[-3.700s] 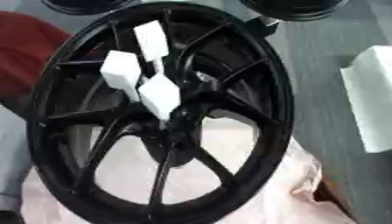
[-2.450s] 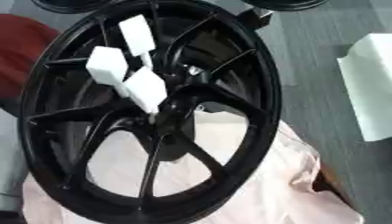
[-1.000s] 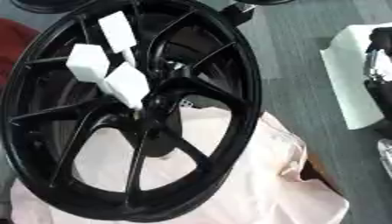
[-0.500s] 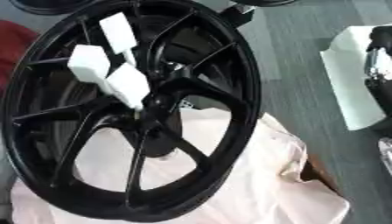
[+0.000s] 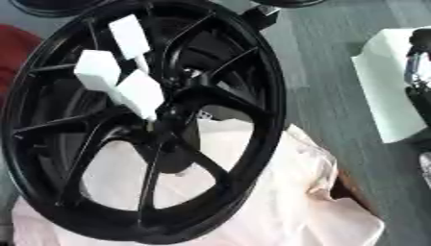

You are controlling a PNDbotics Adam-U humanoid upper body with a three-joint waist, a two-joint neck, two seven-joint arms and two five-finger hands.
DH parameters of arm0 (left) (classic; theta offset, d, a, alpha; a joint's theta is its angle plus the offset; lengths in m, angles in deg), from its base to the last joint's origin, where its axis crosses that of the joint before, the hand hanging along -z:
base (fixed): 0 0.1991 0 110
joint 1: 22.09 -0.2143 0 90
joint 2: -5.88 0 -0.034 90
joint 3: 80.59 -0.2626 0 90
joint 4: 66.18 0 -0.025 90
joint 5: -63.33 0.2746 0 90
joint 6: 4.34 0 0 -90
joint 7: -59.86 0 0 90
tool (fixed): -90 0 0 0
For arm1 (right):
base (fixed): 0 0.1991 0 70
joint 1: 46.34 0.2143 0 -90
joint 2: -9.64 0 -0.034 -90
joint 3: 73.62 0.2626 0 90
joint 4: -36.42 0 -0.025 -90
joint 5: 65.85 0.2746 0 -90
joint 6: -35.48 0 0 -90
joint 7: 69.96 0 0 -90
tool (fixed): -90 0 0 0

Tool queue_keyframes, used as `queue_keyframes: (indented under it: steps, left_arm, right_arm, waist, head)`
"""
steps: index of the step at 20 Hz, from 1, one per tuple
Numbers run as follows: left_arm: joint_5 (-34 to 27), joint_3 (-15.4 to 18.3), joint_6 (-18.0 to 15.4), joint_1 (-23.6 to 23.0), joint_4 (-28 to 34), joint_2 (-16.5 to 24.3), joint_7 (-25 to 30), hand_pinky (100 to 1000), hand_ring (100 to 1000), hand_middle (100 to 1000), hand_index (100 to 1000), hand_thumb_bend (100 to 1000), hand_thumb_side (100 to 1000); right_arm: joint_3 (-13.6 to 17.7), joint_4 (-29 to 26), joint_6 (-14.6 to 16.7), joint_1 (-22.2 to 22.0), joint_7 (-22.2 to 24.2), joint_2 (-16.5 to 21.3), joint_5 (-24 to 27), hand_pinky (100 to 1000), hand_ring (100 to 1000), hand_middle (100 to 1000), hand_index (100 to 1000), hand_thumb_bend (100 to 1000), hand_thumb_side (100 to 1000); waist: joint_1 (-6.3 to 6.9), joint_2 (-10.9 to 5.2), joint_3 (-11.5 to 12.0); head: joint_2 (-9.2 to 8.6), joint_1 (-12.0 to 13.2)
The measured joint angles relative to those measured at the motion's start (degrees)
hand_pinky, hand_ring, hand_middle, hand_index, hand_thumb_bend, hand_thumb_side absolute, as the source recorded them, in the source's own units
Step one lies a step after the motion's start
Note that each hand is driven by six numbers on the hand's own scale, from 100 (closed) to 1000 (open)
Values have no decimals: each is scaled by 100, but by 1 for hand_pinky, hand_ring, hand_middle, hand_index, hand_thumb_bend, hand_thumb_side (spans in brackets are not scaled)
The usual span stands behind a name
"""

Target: Pull the pin out of the wheel hub.

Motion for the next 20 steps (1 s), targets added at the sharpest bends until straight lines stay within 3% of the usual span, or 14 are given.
queue_keyframes:
  steps: [11,20]
  left_arm:
    - [11,-74,-37,19,-222,-209,-1,840,785,769,878,100,1000]
    - [-403,-264,199,-182,375,112,1,844,790,776,887,100,1000]
  right_arm:
    - [-1,0,-3,33,25,-1,34,844,763,672,680,100,453]
    - [-4,0,-7,37,44,-1,38,844,763,673,679,100,460]
  waist:
    - [7,-2,-35]
    - [40,-2,-24]
  head:
    - [-1,46]
    - [-6,14]
